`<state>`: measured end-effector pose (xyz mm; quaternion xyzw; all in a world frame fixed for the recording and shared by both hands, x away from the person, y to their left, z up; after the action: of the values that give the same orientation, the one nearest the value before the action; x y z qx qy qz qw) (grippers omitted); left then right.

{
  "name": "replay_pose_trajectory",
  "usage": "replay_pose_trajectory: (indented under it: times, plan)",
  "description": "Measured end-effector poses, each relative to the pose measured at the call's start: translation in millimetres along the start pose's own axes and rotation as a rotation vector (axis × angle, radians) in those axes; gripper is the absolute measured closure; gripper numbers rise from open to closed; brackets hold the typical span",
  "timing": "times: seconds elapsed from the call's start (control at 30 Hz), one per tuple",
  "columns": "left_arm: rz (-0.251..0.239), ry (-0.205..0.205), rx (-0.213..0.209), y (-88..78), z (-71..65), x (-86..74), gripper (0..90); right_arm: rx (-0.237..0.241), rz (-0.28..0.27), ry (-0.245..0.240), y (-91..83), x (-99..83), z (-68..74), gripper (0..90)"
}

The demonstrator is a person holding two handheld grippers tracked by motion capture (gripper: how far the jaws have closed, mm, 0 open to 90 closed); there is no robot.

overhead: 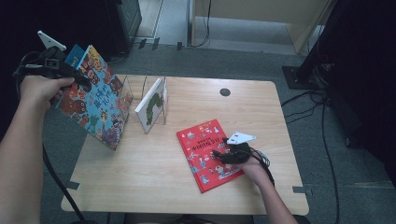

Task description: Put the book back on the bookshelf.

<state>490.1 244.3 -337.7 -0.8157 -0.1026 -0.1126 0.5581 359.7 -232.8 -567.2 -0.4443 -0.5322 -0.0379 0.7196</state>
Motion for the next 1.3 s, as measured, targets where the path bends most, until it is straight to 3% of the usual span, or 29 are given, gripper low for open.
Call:
replay_pose_trajectory:
  times: [0.2,0.27,0.33,0.47,0.67,0.77,0.83,0.9,1.03,1.3]
  plan:
    - [0.000,0.025,0.017,1.1,-0.6,-0.3,77.7,0.000,0.000,0.000,0.0,0.0,0.0,30.0]
    - [-0.033,0.014,-0.015,-2.5,-2.0,2.5,77.2,0.000,-0.001,-0.001,0.0,-0.1,-0.1,30.1]
    - [-0.034,0.017,-0.024,-3.2,-3.4,2.8,75.6,0.000,-0.002,-0.001,-0.1,-0.1,-0.1,30.0]
    - [-0.016,0.052,0.021,-5.1,-5.9,3.2,69.1,0.001,-0.002,-0.001,-0.1,-0.1,-0.1,30.1]
    - [-0.067,0.090,0.046,-18.7,-9.4,9.2,59.3,-0.001,-0.002,0.000,-0.5,-0.3,-0.3,30.1]
    - [-0.075,0.081,0.065,-27.3,-5.4,9.4,53.6,-0.002,-0.002,0.001,-0.6,-0.4,-0.4,30.1]
    - [-0.093,0.078,0.049,-33.5,-4.0,9.2,53.2,-0.003,-0.002,0.001,-0.7,-0.4,-0.4,30.1]
    - [-0.128,0.069,0.004,-42.1,-4.4,10.3,54.4,-0.003,-0.003,0.003,-0.8,-0.5,-0.4,30.1]
    - [-0.121,0.099,0.001,-46.8,-6.2,5.5,53.9,-0.003,-0.002,0.001,-0.9,-0.6,-0.5,30.1]
    - [-0.162,0.172,-0.033,-42.4,-31.4,-5.7,51.0,0.002,0.000,0.015,-1.8,-0.7,-0.4,30.2]
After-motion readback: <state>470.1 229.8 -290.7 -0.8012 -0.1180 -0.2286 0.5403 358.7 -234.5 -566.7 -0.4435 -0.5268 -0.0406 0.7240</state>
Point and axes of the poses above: each handheld gripper's, and its own axes: y roughly forward along the jaws, x roughly out of its top, z roughly to its left, the point moved 8 cm from there along y, roughly forward along the jaws, and after that the axes turned 1 degree about x, right-handed, at the moved point
